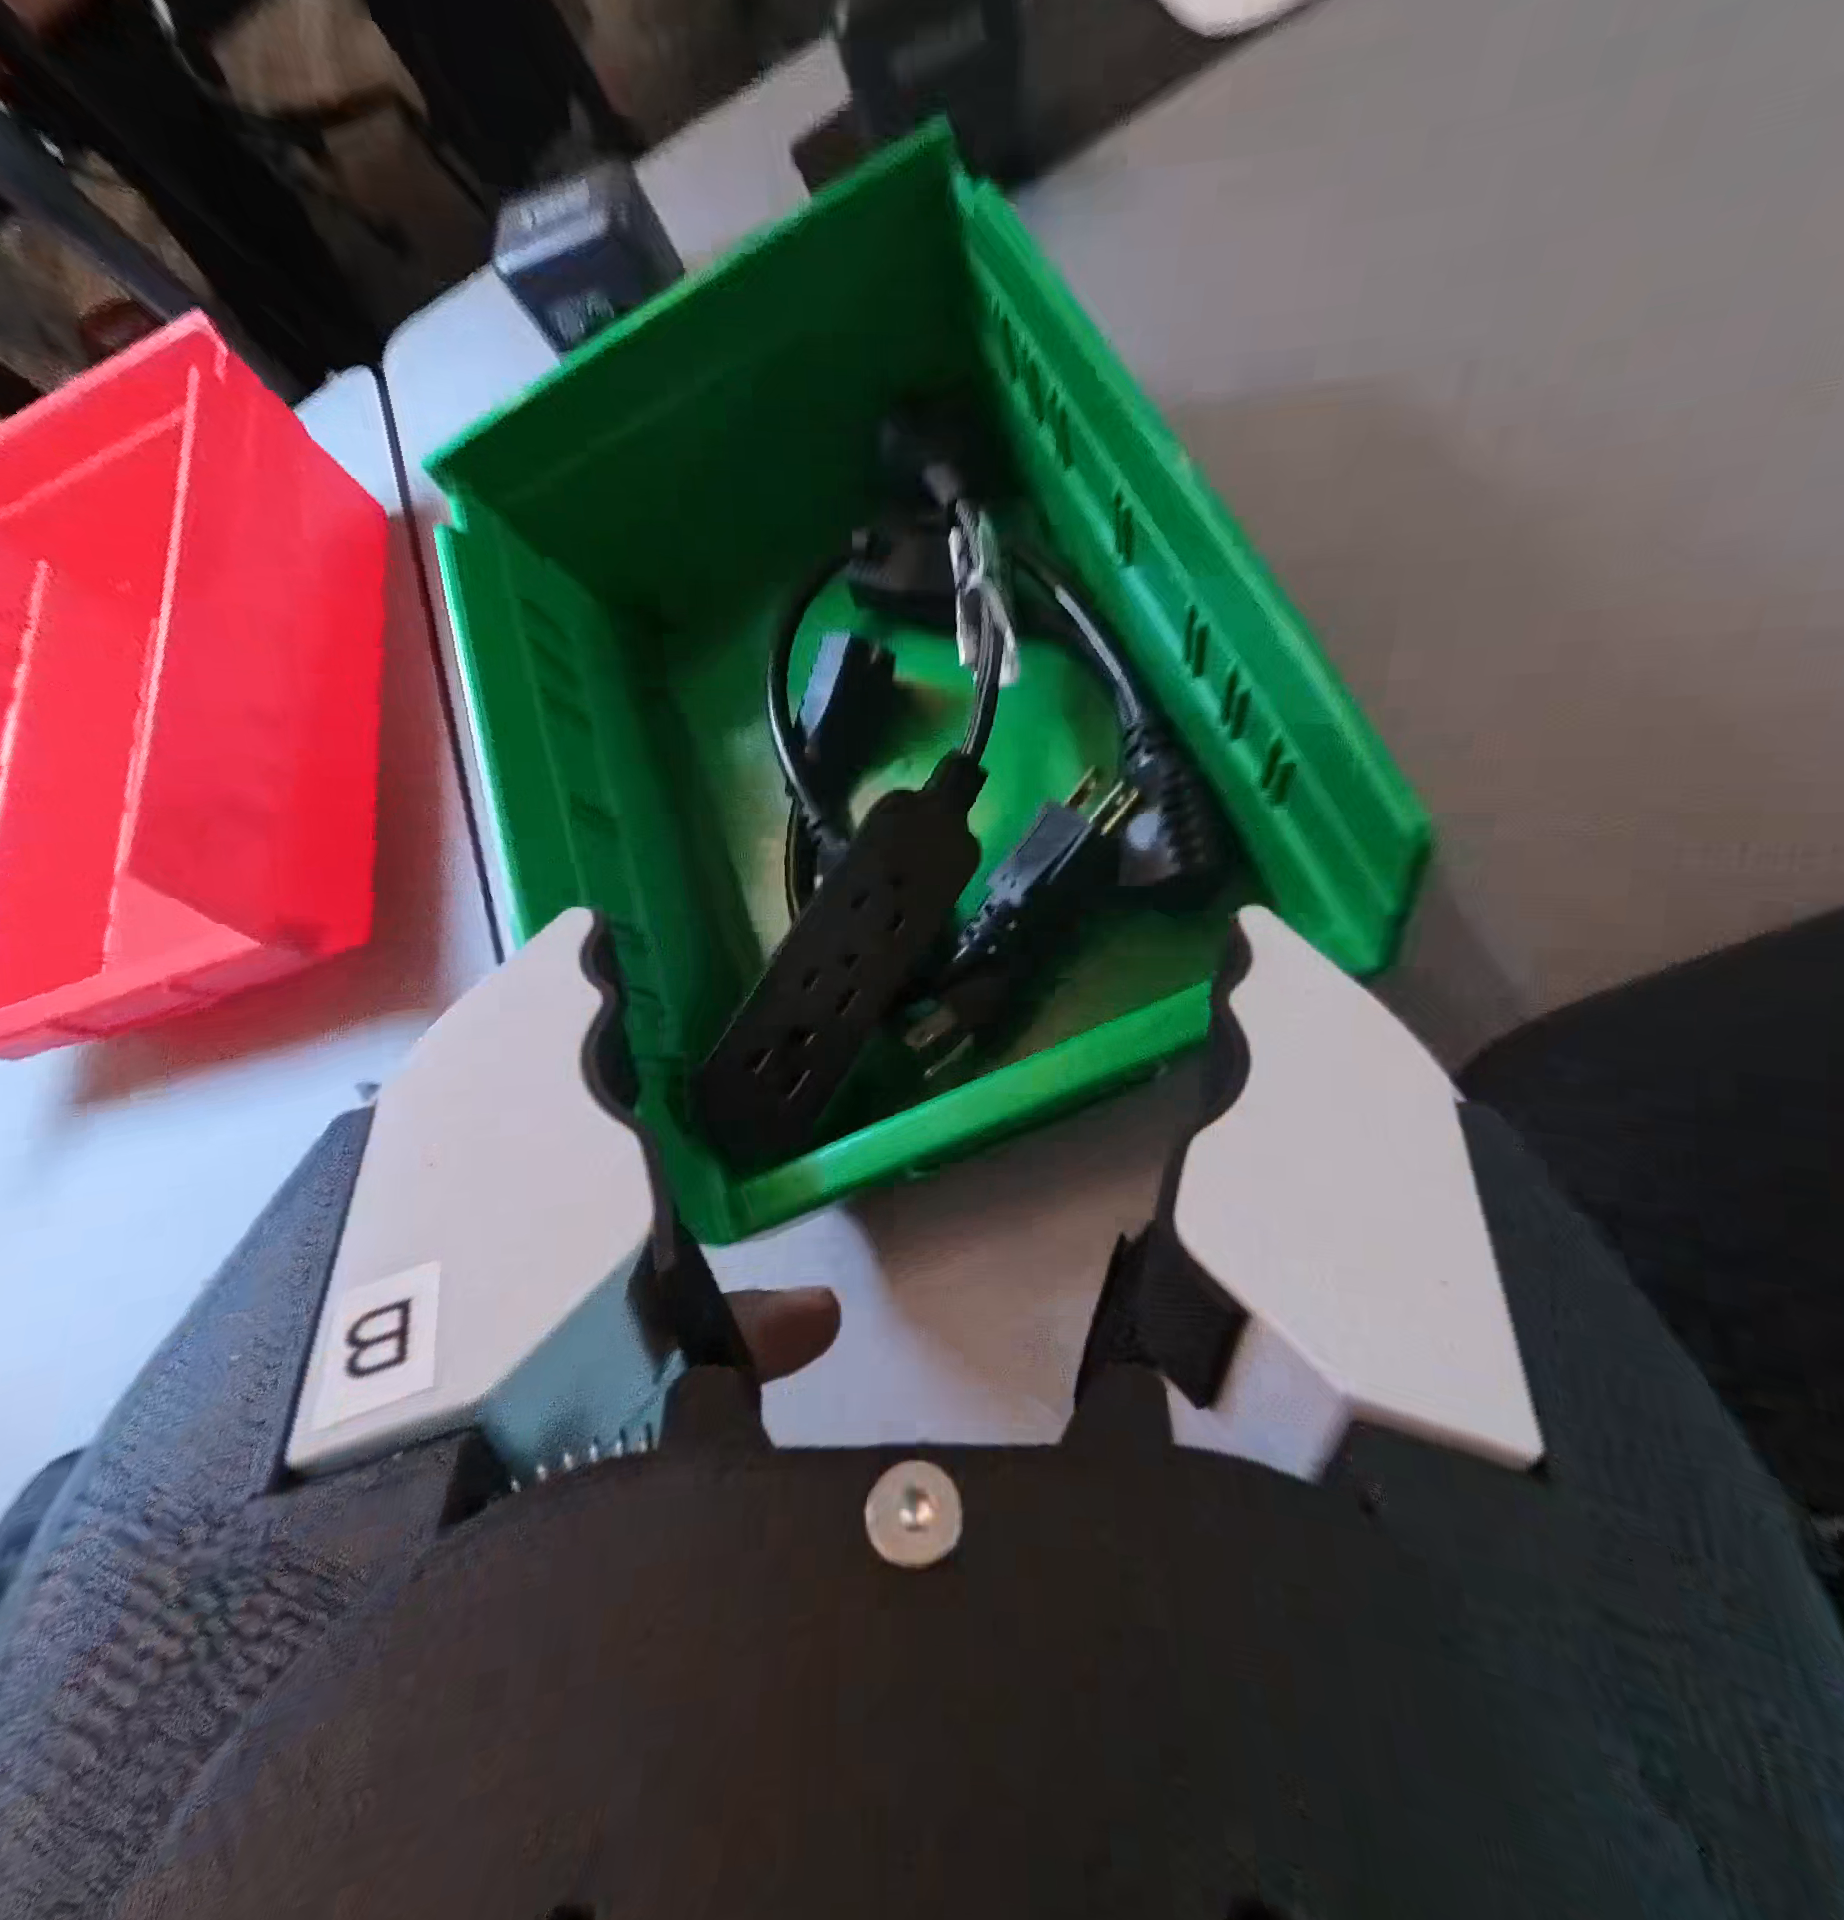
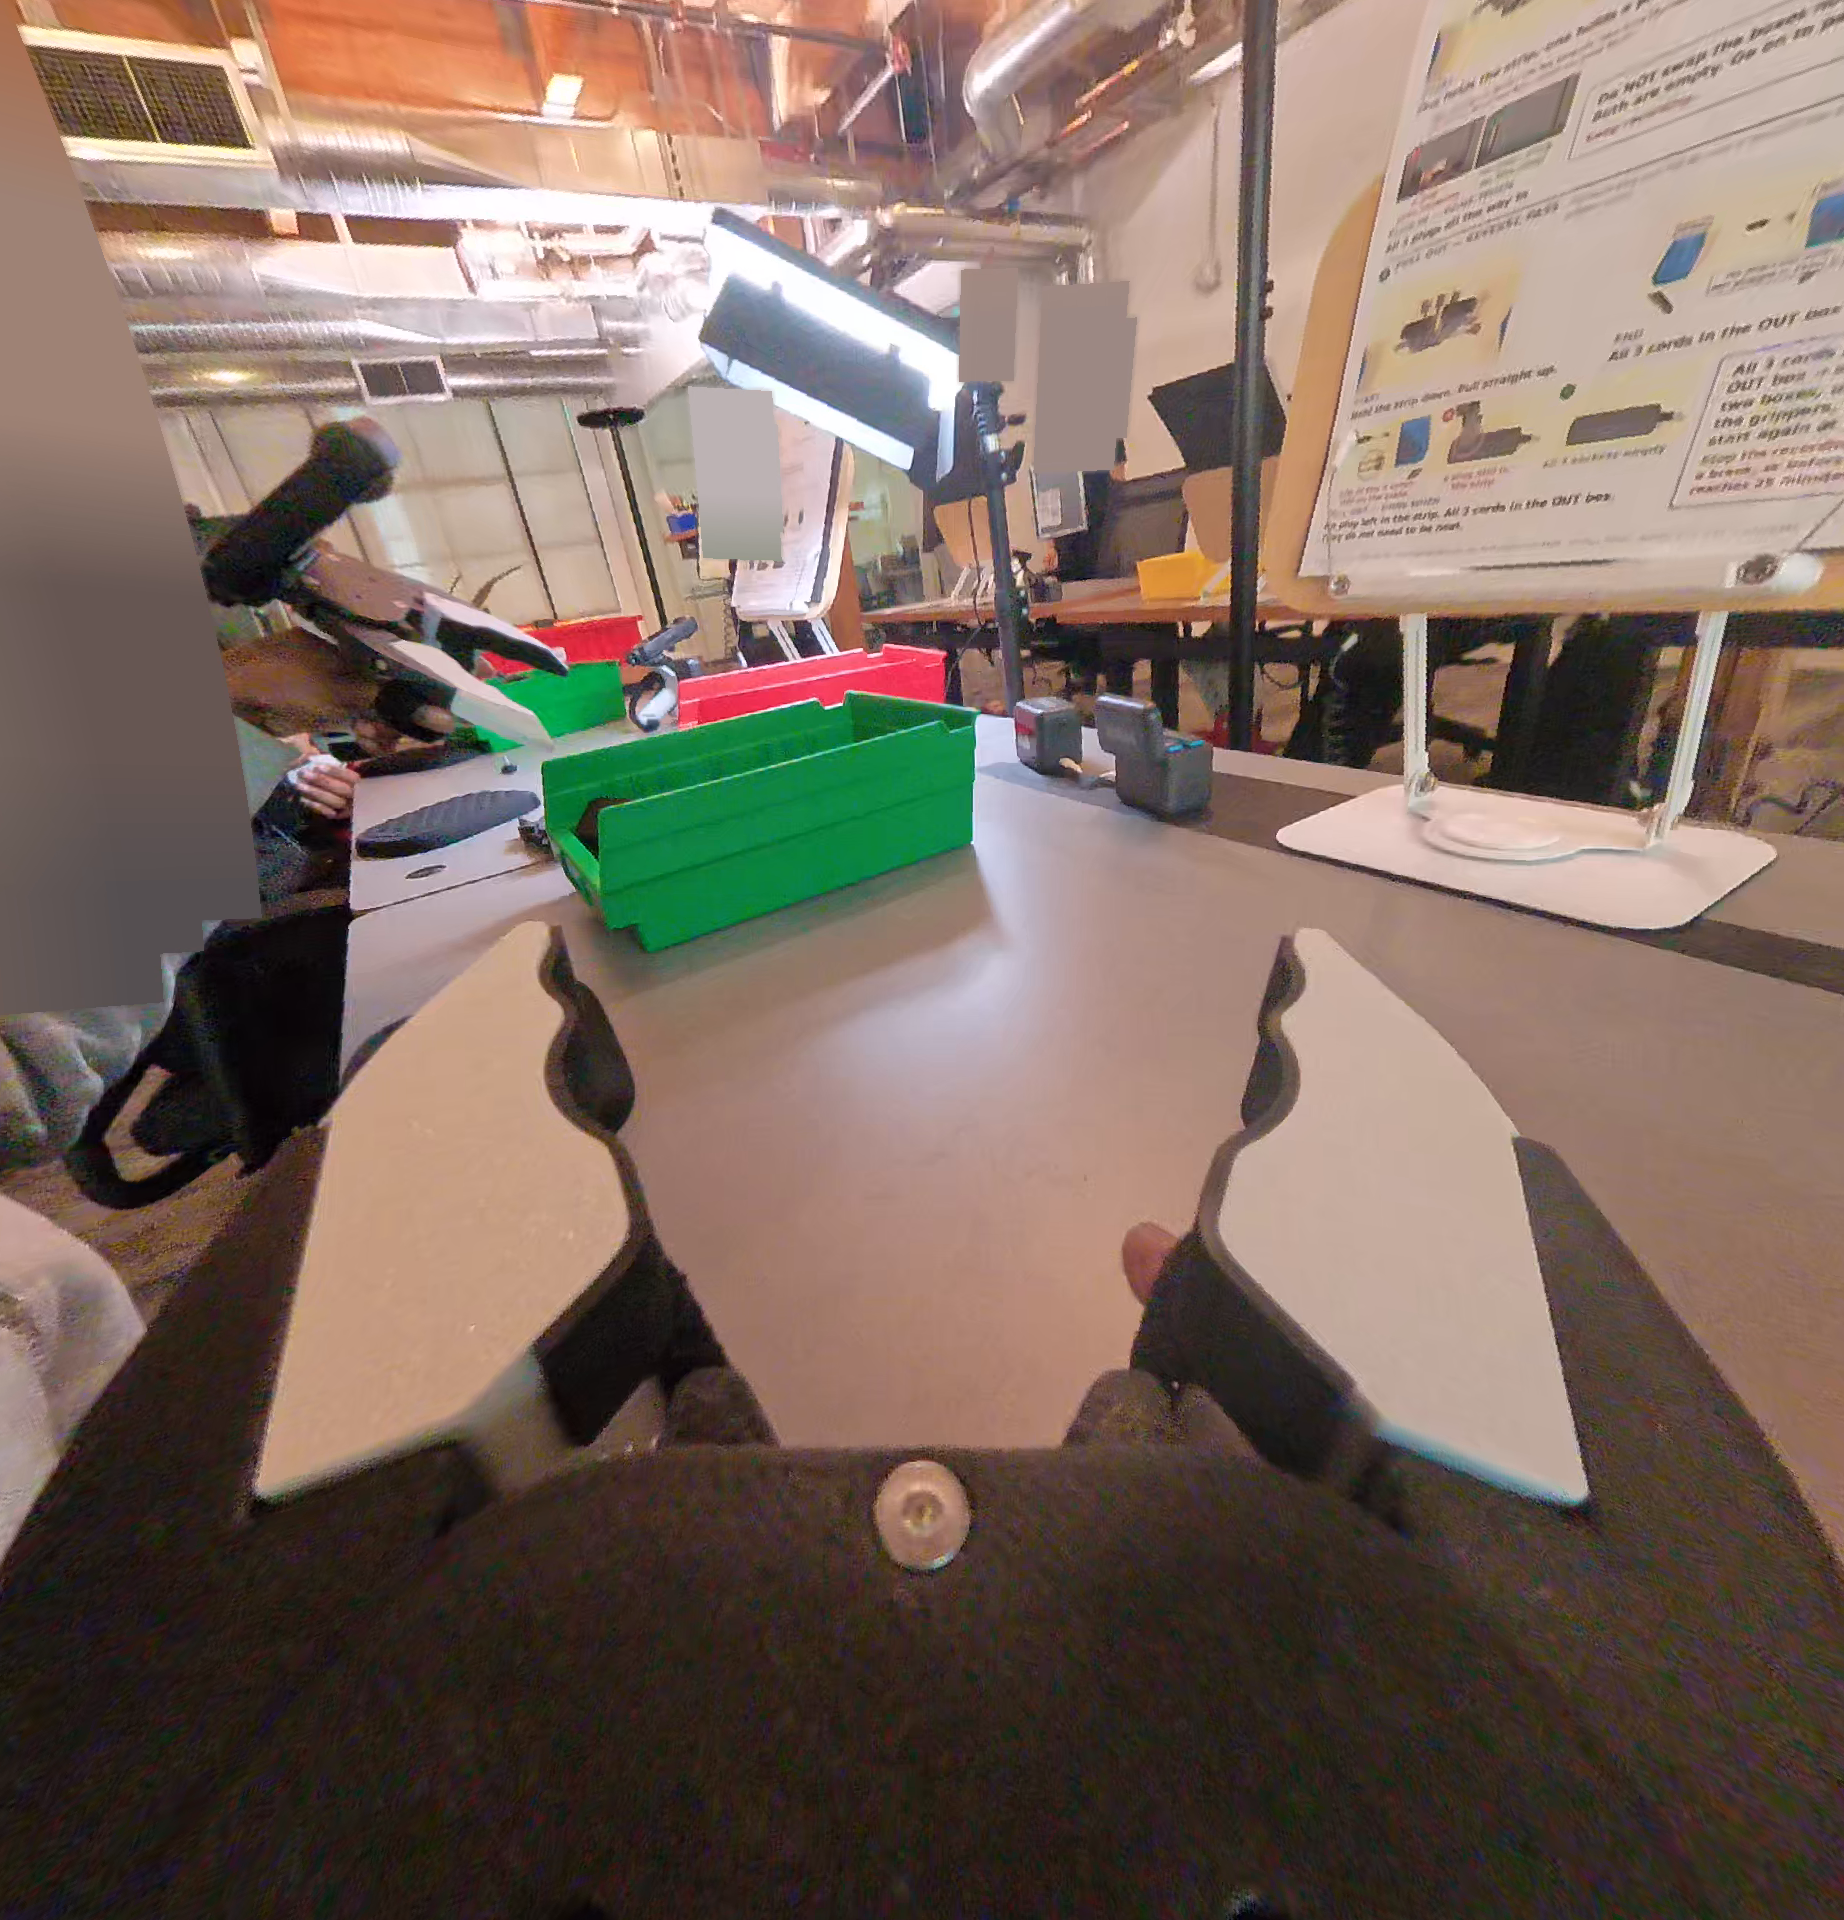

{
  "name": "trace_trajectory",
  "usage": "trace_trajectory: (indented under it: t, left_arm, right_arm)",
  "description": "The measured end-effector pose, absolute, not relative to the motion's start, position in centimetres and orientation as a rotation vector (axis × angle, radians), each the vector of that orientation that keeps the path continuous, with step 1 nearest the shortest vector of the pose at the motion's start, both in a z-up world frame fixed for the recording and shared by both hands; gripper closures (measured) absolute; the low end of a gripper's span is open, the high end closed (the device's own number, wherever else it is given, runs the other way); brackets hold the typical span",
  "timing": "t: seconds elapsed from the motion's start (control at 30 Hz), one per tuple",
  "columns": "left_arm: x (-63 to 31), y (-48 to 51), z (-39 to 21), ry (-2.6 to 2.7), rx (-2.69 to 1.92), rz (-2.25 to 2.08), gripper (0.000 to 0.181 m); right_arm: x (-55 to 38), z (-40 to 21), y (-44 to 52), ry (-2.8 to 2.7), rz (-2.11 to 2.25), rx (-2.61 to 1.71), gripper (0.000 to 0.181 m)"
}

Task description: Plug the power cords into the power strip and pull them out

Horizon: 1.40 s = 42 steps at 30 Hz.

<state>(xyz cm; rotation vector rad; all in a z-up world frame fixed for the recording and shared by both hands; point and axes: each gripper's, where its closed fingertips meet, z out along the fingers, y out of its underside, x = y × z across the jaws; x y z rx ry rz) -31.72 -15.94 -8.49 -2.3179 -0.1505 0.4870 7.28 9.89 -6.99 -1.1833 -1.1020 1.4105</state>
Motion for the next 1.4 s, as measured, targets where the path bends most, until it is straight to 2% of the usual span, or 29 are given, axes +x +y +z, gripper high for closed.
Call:
trace_trajectory:
  t: [0.27, 0.63, 0.9, 1.1, 1.17, 1.4]
  left_arm:
    - [-35.6, -17.4, -13.3, 0.121, -2.795, 0.498, 0.097]
    - [-37.6, -17.8, -18.9, 0.136, -2.977, 0.524, 0.115]
    - [-37.6, -17.6, -18.7, 0.207, -3.006, 0.533, 0.117]
    - [-39.0, -19.2, -19.9, 0.510, -3.179, 0.683, 0.135]
    - [-39.5, -19.1, -20.4, 0.537, -3.194, 0.718, 0.134]
    - [-39.6, -17.9, -18.7, 0.544, -3.019, 0.768, 0.136]
  right_arm:
    - [7.1, -9.5, 9.3, -1.170, 1.409, -1.192, 0.072]
    - [7.4, -9.4, 9.5, -1.145, 1.475, -1.217, 0.081]
    - [7.4, -9.2, 9.8, -1.118, 1.499, -1.220, 0.083]
    - [7.6, -9.1, 10.1, -1.096, 1.503, -1.222, 0.084]
    - [7.7, -9.0, 10.2, -1.085, 1.506, -1.223, 0.085]
    - [7.8, -9.1, 10.5, -1.067, 1.509, -1.231, 0.087]
